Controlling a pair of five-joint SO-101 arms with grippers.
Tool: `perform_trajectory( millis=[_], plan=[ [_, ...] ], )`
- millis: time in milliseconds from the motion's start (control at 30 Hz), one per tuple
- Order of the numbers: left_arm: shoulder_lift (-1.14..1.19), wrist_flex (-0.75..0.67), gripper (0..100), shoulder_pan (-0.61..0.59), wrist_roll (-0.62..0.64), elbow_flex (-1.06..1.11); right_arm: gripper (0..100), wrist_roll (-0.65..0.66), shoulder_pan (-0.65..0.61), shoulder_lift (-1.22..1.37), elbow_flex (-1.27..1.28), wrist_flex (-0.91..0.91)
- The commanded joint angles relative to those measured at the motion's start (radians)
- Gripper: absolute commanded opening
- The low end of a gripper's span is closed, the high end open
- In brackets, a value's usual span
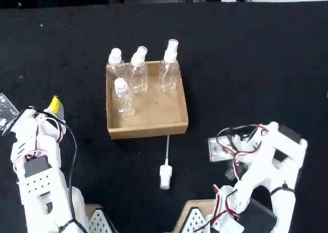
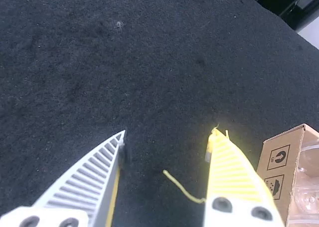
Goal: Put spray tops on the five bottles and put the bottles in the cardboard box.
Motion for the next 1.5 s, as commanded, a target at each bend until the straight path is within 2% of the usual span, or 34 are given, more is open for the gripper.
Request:
perform_trajectory(
  millis=[0,100,233,300,467,533,600,767,867,1000,1133,1333,1467],
  plan=[
    [-0.021,-0.026,23,-0.013,0.002,-0.015,40.3,-0.018,0.032,-0.007,0.015,-0.080],
    [-0.021,-0.026,23,-0.013,0.002,-0.015,25.4,-0.123,0.055,-0.007,0.005,-0.104],
    [-0.021,-0.026,23,-0.013,0.002,-0.015,1.5,-0.381,0.074,-0.001,-0.018,-0.127],
    [-0.021,-0.026,23,-0.013,0.002,-0.015,3.5,-0.569,0.087,-0.001,-0.036,-0.152],
    [-0.021,-0.026,23,-0.013,0.002,-0.015,10.9,-1.157,0.186,0.002,-0.068,-0.244],
    [-0.021,-0.026,23,-0.013,0.002,-0.015,15.2,-1.301,0.232,0.002,-0.079,-0.267],
    [-0.021,-0.026,23,-0.013,0.002,-0.015,21.9,-1.389,0.256,0.002,-0.093,-0.270],
    [-0.021,-0.026,23,-0.013,0.002,-0.015,38.6,-1.352,0.242,0.001,-0.097,-0.269],
    [-0.021,-0.026,23,-0.013,0.002,-0.015,38.0,-1.293,0.226,0.001,-0.125,-0.236],
    [-0.021,-0.026,23,-0.013,0.002,-0.015,35.5,-1.154,0.180,0.019,-0.259,-0.051],
    [-0.021,-0.023,23,-0.015,0.002,-0.015,35.7,-1.026,0.157,0.153,-0.440,0.072],
    [-0.021,-0.026,23,-0.015,0.002,-0.015,35.4,-0.977,0.170,0.463,-0.687,0.239],
    [-0.021,-0.026,23,-0.015,0.002,-0.016,35.4,-0.888,0.176,0.526,-0.719,0.292]
  ],
)
